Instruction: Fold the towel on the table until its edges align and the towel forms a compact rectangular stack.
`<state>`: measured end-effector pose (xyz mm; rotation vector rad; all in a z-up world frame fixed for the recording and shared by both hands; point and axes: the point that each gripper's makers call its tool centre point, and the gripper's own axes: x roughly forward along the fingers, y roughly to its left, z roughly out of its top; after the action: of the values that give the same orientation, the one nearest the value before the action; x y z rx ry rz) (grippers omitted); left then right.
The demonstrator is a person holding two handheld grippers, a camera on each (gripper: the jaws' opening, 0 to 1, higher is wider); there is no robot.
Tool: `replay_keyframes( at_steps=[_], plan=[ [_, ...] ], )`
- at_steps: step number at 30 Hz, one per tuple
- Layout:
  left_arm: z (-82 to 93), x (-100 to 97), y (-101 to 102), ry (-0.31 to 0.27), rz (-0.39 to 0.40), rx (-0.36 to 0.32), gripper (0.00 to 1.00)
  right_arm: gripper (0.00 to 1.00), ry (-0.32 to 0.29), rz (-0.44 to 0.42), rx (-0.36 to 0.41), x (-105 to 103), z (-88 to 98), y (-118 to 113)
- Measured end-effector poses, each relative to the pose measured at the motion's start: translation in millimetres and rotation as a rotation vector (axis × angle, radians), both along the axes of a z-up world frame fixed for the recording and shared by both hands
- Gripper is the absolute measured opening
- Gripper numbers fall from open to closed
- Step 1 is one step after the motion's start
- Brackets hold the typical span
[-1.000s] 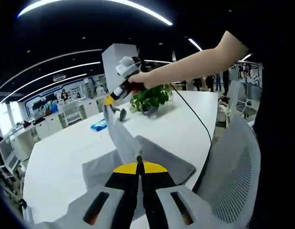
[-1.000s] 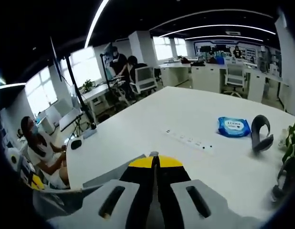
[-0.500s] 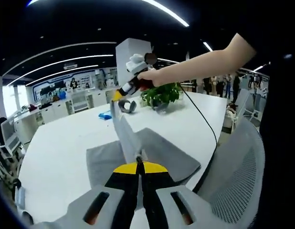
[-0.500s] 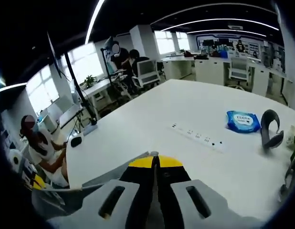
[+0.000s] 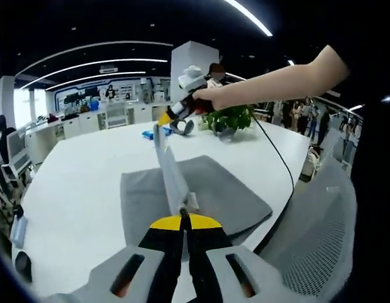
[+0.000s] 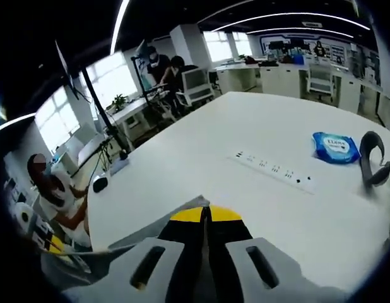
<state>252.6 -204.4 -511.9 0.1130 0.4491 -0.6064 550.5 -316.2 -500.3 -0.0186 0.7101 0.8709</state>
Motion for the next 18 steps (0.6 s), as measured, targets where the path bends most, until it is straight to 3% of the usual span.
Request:
replay_keyframes(
  at_steps=[10,14,18],
  plan=[
    [-30.2,5.6,21,0.086,0.064,-0.055,0.01,0.00,0.026,-0.011,0.013,3,-14.7,14],
    [-42.3,8.8,32,0.145,0.132,-0.150,0.01,0.00,0.044,-0.012,0.005,6,-27.4,20],
    [-52.7,11.7,43,0.152,0.164,-0.162,0.01,0.00,0.077,-0.026,0.016,6,-38.8,26]
  ],
)
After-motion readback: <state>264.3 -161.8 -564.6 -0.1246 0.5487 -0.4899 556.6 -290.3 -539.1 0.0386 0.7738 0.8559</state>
